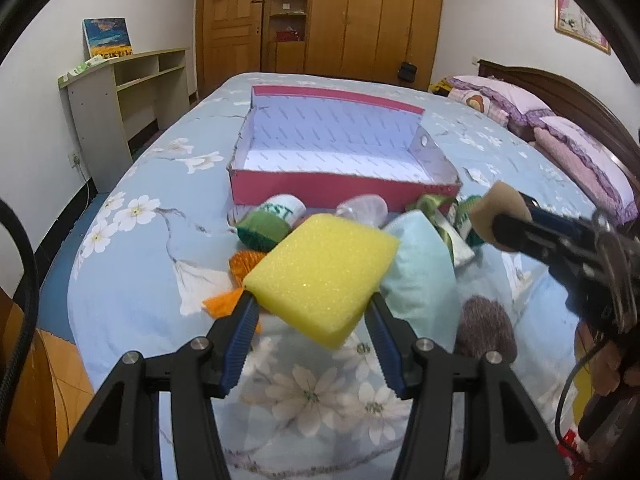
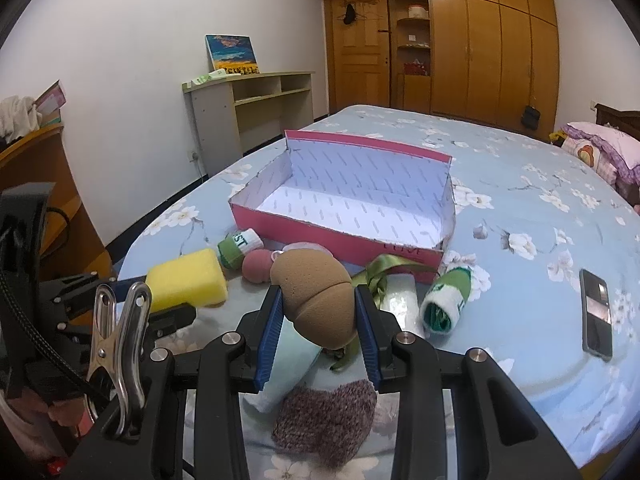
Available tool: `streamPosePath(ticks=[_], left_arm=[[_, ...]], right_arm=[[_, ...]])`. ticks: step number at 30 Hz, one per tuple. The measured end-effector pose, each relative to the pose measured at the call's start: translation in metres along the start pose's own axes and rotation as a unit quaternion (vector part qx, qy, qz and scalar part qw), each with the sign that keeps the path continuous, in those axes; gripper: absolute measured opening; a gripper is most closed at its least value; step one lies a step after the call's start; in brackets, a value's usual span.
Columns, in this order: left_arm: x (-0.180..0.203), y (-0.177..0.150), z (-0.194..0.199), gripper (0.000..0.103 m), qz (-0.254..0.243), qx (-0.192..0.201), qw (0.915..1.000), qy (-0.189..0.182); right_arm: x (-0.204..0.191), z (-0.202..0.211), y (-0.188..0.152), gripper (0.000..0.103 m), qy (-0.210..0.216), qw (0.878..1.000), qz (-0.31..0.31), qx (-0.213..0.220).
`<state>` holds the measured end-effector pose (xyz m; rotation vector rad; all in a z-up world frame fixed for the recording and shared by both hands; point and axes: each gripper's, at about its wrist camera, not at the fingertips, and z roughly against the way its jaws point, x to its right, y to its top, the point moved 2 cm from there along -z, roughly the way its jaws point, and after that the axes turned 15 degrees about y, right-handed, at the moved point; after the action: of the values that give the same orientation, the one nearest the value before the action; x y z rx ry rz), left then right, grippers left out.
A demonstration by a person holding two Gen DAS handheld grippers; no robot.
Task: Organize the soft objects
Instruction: 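Carry the yellow sponge in left gripper and tan sponge in right gripper over the pink box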
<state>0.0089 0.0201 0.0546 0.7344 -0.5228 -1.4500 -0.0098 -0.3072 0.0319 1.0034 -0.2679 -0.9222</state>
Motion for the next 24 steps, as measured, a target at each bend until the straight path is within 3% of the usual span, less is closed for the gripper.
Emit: streamPosePath(ticks=[14, 24], left_arm=[[-0.001, 0.077, -0.019, 0.058, 0.005, 0.046, 0.9989, 0.013], [0.016, 0.12, -0.063, 0.058, 0.003, 0.042, 0.9991, 0.009]], right_arm=[[0.031, -0.027, 0.036, 0.036, -0.013, 1.0, -0.004, 0.001], [0.073, -0.06, 0.06, 0.036, -0.03, 0.999, -0.031, -0.005]])
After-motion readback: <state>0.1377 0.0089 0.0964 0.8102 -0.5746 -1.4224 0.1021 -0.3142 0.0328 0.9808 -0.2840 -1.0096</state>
